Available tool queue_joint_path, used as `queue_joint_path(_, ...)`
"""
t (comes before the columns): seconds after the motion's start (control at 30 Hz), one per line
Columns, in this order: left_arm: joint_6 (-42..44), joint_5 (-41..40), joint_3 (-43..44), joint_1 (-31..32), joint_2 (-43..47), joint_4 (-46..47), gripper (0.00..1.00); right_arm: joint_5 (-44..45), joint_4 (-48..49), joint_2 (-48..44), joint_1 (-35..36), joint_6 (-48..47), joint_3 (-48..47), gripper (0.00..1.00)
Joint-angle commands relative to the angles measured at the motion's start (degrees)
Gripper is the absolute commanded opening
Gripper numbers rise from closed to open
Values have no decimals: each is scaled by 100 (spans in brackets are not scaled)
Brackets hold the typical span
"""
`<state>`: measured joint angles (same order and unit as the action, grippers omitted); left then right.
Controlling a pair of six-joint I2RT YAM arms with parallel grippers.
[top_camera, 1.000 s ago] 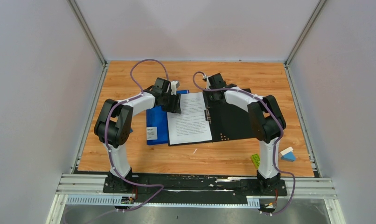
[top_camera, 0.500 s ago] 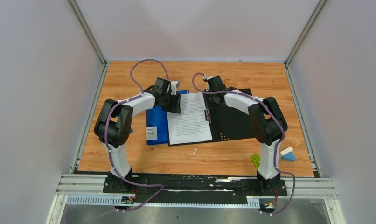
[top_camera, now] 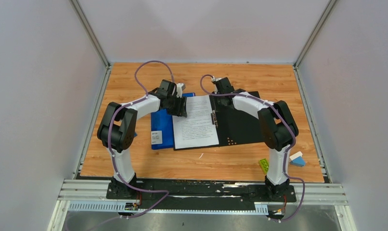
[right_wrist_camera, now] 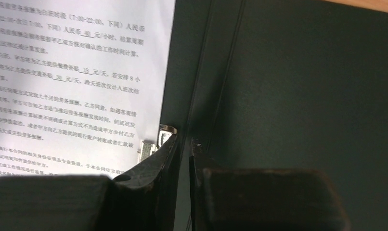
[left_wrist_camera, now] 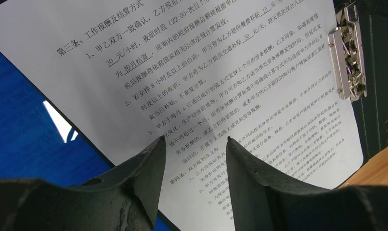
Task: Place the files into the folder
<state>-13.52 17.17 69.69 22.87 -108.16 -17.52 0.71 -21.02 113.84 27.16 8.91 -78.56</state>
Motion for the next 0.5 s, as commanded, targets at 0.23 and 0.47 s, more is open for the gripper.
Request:
queue_joint_path(0.23, 76, 192, 844, 84, 217, -545, 61, -223, -324, -818, -248, 509, 67, 49)
queue_joint_path(0.47, 322, -69, 931, 87, 579, -1136, 68, -678, -31, -1611, -628, 743, 765, 68)
